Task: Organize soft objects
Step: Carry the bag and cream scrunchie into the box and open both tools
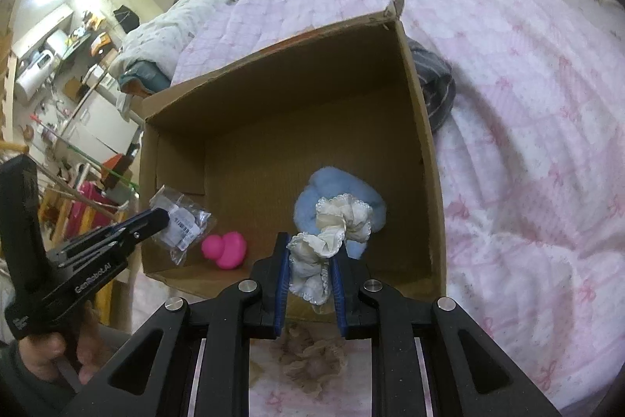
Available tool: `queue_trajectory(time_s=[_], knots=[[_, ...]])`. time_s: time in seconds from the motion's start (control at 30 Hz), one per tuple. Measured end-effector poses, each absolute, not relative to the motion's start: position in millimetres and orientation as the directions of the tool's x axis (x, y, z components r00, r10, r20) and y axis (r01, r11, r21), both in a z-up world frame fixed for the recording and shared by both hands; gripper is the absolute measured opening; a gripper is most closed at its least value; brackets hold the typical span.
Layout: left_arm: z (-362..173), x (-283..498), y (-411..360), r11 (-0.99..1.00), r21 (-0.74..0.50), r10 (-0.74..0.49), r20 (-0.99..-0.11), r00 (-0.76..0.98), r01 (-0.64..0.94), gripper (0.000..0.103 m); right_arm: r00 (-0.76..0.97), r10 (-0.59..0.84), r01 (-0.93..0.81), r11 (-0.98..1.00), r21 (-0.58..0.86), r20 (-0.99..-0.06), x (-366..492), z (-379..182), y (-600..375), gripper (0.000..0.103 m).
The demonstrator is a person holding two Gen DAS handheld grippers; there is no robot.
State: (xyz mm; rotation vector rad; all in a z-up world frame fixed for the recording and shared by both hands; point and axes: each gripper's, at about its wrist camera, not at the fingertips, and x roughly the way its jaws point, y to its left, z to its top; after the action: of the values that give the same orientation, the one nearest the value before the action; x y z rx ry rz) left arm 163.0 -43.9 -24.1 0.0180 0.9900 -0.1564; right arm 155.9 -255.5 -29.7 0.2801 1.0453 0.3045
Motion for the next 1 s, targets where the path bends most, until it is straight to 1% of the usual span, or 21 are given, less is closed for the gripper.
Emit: queue_trajectory(time_s=[0.03, 0.07, 0.2, 0.33, 0.53, 0.6, 0.63, 0.67, 0.7, 0.73, 0.8, 1.0], knots=[[-23.0, 159.1, -43.8, 0.991, -0.04, -0.107, -0.824, 0.556, 0.131, 0.062, 0.468, 0.371, -0.106, 0.924, 0.366, -0.802, 156.5, -30.3, -254.8, 0.021], [-21.9, 155.8, -44.1, 0.992, -0.022, -0.089, -0.815, 0.573, 0.124, 0.072, 0.468, 0.367, -0.099, 0.926, 0.365, -0.804, 157.5, -30.5, -254.4, 0.021], [-20.9, 151.3, -45.8, 0.994, 0.025, -0.041, -0.804, 0.593, 0.103, 0.073, 0.481, 0.387, -0.11, 0.917, 0.384, -0.787, 155.1, -24.1, -252.3, 0.021], [-20.4, 149.3, -40.0, 0.998, 0.014, -0.022, -0.799, 0.601, 0.055, 0.073, 0.488, 0.4, -0.126, 0.912, 0.39, -0.776, 151.8, -21.2, -256.6, 0.021], [-23.4, 148.7, -33.9, 0.999, 0.037, 0.01, -0.801, 0.598, 0.033, 0.073, 0.484, 0.424, -0.107, 0.897, 0.43, -0.765, 153.2, -20.1, -262.3, 0.021], [-25.1, 149.7, -31.6, 0.999, 0.032, 0.013, -0.806, 0.592, 0.022, 0.073, 0.478, 0.43, -0.104, 0.893, 0.437, -0.766, 153.9, -20.8, -261.1, 0.028], [-25.2, 150.5, -29.9, 0.999, 0.027, 0.011, -0.808, 0.589, 0.017, 0.073, 0.473, 0.43, -0.098, 0.893, 0.44, -0.769, 154.3, -21.2, -260.7, 0.043], [-25.1, 151.0, -28.7, 1.0, 0.023, 0.012, -0.809, 0.587, 0.012, 0.073, 0.474, 0.433, -0.093, 0.89, 0.446, -0.767, 154.1, -20.8, -260.9, 0.075], [-24.8, 151.2, -28.4, 1.0, 0.021, 0.012, -0.809, 0.587, 0.009, 0.073, 0.487, 0.436, -0.088, 0.886, 0.454, -0.757, 153.0, -18.9, -261.9, 0.087], [-24.0, 151.6, -27.8, 1.0, 0.019, 0.012, -0.808, 0.588, 0.006, 0.073, 0.509, 0.435, -0.086, 0.884, 0.459, -0.743, 151.1, -15.5, -263.2, 0.097], [-22.9, 151.9, -26.5, 1.0, 0.015, 0.011, -0.807, 0.591, 0.002, 0.073, 0.532, 0.429, -0.088, 0.886, 0.456, -0.73, 149.7, -10.3, -264.8, 0.097], [-17.0, 149.9, -21.4, 1.0, 0.013, 0.015, -0.803, 0.595, -0.008, 0.073, 0.529, 0.426, -0.04, 0.877, 0.479, -0.734, 150.0, -12.1, -273.4, 0.097]])
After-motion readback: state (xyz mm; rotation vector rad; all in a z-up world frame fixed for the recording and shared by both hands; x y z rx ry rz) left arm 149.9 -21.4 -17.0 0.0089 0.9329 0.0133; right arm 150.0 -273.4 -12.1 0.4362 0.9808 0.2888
